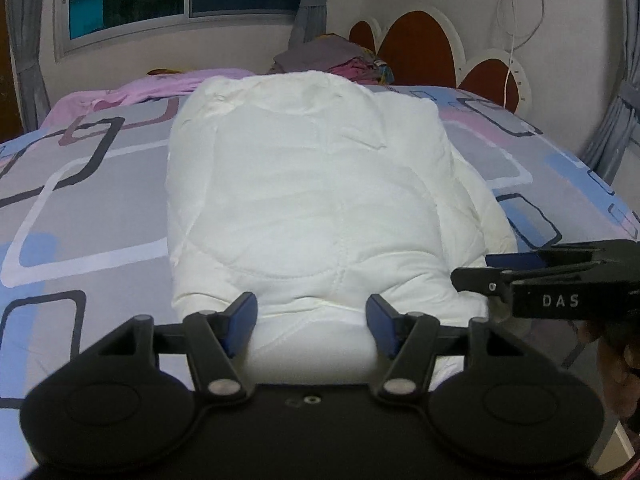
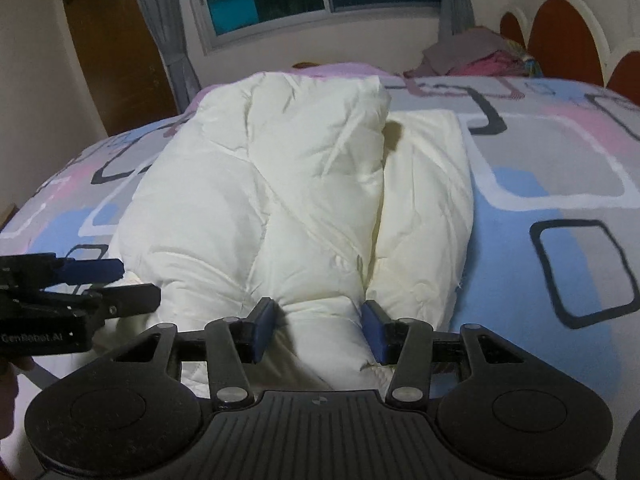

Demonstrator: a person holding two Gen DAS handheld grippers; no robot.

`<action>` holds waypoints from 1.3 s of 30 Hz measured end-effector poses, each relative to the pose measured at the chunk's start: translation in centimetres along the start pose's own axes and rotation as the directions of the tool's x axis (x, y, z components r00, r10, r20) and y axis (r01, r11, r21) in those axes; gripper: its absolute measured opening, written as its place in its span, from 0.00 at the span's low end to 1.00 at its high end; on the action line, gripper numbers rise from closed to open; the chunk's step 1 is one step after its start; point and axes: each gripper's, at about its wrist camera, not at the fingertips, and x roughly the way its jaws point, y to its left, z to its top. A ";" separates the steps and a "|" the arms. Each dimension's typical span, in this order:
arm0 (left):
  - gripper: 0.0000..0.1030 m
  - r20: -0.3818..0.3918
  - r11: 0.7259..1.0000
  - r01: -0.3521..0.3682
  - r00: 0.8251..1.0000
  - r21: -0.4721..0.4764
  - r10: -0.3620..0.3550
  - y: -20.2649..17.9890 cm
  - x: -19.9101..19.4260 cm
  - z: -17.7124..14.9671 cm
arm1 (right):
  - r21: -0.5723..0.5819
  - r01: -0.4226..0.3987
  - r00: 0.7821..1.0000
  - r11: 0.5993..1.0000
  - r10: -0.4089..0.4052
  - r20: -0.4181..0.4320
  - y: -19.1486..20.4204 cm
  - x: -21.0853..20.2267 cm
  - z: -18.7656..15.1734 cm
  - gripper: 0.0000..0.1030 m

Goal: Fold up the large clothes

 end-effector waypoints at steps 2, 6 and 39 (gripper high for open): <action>0.58 -0.007 1.000 -0.002 1.000 0.006 0.002 -0.2 -0.2 0.1 | 0.008 -0.010 1.000 1.000 0.010 -0.016 -0.2 -0.2 0.4 0.46; 0.81 0.048 0.999 -0.016 0.999 -0.038 0.018 0.4 -2.5 1.4 | 0.110 -0.038 0.999 0.993 0.038 0.004 -1.4 -2.7 2.4 0.80; 0.97 -0.066 0.815 0.150 0.972 -0.560 -0.224 10.7 4.6 3.5 | 0.667 -0.246 0.945 0.703 0.328 0.003 -16.5 3.3 3.8 0.94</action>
